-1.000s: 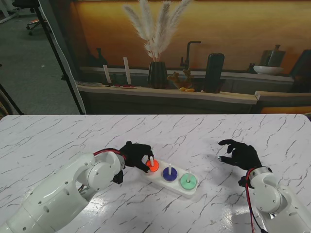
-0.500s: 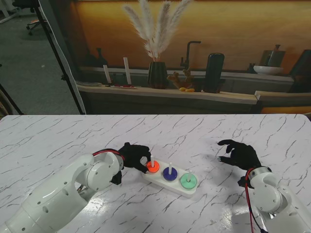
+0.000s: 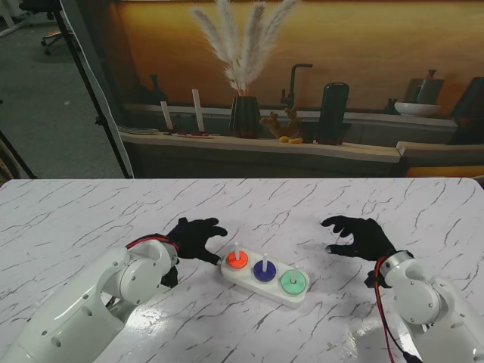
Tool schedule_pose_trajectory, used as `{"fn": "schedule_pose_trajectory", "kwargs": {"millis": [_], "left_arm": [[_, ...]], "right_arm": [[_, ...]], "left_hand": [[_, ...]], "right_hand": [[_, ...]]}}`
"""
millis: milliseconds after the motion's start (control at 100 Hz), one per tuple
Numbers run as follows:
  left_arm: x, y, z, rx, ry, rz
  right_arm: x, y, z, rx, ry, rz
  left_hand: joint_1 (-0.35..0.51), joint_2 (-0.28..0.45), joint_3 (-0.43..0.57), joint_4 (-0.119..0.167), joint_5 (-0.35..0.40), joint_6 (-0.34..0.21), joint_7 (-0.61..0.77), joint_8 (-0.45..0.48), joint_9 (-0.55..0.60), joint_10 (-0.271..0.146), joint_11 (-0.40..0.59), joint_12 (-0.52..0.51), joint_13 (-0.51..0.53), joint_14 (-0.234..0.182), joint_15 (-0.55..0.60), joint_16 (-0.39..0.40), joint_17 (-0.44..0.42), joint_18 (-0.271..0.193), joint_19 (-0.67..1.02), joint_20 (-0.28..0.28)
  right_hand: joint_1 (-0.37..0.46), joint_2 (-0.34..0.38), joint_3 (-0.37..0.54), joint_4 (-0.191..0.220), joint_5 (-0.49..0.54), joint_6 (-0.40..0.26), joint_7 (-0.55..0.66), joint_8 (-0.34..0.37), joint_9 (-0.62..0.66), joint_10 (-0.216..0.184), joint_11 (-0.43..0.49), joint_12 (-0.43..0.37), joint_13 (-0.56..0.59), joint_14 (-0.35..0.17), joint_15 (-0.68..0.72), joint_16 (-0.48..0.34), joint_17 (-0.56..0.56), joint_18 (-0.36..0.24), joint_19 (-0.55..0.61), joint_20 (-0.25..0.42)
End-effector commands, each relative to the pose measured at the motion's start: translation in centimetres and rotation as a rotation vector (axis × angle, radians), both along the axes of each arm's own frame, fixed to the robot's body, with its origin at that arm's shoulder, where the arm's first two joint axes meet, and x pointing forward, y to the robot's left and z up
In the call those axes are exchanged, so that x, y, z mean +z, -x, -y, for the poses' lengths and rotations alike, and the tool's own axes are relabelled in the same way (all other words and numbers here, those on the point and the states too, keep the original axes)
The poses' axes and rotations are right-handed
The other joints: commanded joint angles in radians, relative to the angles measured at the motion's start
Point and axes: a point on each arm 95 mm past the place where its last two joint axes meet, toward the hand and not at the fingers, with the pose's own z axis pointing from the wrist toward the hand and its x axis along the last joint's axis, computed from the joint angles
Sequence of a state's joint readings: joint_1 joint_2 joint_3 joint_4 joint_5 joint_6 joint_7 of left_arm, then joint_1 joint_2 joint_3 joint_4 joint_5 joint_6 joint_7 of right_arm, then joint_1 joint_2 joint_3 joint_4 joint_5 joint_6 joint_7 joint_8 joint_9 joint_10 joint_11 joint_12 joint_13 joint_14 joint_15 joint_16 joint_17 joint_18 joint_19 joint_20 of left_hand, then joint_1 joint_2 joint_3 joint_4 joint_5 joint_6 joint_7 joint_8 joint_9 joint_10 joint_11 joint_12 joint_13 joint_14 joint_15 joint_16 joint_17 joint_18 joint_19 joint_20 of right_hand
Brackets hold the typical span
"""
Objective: Move the three rings of the Hanoi Tower from the left rod to the right rod
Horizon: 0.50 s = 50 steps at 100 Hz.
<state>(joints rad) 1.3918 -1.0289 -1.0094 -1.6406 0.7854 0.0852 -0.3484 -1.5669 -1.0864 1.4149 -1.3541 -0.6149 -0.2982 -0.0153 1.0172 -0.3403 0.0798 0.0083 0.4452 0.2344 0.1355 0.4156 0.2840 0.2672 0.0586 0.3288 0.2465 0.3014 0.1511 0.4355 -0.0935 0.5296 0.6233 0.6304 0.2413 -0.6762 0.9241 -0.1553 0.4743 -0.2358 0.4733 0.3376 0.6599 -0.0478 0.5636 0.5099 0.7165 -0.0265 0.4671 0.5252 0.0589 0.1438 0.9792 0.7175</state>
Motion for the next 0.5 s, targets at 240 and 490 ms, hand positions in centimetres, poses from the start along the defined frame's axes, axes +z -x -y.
{"fn": "schedule_pose_trajectory", "kwargs": {"millis": [240, 490], "left_arm": [[-0.7, 0.8, -1.7, 0.054, 0.022, 0.014], [-0.5, 1.0, -3.3, 0.105, 0.014, 0.038]], "right_arm": [[1.9, -0.9, -3.2, 0.103, -0.024, 0.045], [2.9, -1.6, -5.5, 0.219, 0.004, 0.056]], "left_hand": [[0.001, -0.007, 0.005, 0.019, 0.001, 0.023, -0.005, -0.016, -0.02, 0.015, -0.014, -0.013, -0.027, 0.017, -0.02, -0.005, -0.013, 0.003, -0.034, -0.009], [0.023, -0.009, 0.011, 0.021, 0.013, 0.027, 0.0, -0.011, -0.014, 0.016, -0.013, -0.013, -0.023, 0.017, -0.018, -0.005, -0.012, 0.003, -0.035, -0.007]], "right_hand": [[-0.031, 0.031, -0.039, 0.062, -0.012, 0.018, -0.028, 0.011, 0.012, 0.002, -0.032, -0.019, -0.013, 0.008, -0.053, -0.018, -0.03, 0.252, -0.02, -0.023], [-0.041, 0.013, -0.048, 0.061, -0.039, 0.041, -0.054, 0.007, -0.003, 0.005, -0.074, -0.043, -0.04, 0.012, -0.119, -0.044, -0.05, 0.262, -0.064, -0.062]]}}
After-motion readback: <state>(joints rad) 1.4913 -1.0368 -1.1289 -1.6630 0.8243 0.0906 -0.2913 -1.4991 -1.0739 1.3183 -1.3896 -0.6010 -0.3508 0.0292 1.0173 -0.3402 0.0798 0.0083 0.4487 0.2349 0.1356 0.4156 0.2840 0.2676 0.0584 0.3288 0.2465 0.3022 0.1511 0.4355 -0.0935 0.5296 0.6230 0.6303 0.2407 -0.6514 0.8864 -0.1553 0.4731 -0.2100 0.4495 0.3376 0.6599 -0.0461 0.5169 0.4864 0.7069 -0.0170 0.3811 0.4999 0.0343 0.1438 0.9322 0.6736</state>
